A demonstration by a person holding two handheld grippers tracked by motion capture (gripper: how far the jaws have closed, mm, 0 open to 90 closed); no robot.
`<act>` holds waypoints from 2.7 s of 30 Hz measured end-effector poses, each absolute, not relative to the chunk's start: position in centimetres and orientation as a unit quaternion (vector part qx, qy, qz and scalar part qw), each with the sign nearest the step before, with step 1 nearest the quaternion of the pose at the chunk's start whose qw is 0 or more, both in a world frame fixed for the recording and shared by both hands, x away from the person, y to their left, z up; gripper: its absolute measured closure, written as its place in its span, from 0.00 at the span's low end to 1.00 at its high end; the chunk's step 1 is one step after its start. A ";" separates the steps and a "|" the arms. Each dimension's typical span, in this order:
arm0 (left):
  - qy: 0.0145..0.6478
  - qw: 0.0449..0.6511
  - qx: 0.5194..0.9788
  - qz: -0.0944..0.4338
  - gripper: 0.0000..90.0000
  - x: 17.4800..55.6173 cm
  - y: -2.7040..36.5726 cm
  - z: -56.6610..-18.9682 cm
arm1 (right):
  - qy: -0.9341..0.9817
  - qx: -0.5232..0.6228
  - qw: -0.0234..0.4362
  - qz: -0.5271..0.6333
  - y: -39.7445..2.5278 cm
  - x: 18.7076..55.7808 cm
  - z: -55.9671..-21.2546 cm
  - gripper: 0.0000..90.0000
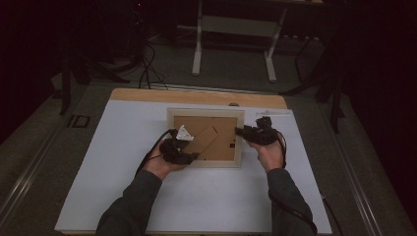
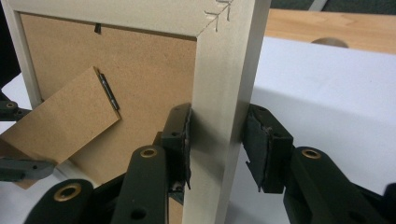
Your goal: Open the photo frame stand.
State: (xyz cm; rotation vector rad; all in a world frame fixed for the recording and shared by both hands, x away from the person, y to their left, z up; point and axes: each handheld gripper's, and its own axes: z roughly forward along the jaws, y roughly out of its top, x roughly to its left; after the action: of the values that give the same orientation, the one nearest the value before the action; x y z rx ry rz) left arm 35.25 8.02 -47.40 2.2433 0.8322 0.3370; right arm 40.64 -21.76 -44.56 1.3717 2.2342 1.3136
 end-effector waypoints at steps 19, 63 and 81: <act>0.341 0.357 0.857 0.145 0.68 36.4 7.8 -46.8 | 0.758 0.445 0.157 0.450 -21.9 39.6 -43.2 0.70; 0.359 0.342 0.850 0.179 0.69 37.6 8.0 -46.9 | 0.773 0.413 0.237 0.419 -19.8 37.5 -42.8 0.70; 0.352 0.354 0.848 0.180 0.70 37.1 8.1 -47.3 | 0.774 0.405 0.236 0.426 -20.1 36.7 -42.6 0.79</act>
State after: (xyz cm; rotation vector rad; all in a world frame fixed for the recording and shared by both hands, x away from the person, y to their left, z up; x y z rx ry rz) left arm 37.12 8.13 -47.26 2.1919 0.9110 0.4649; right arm 36.67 -20.12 -42.55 1.1110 2.1225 1.1697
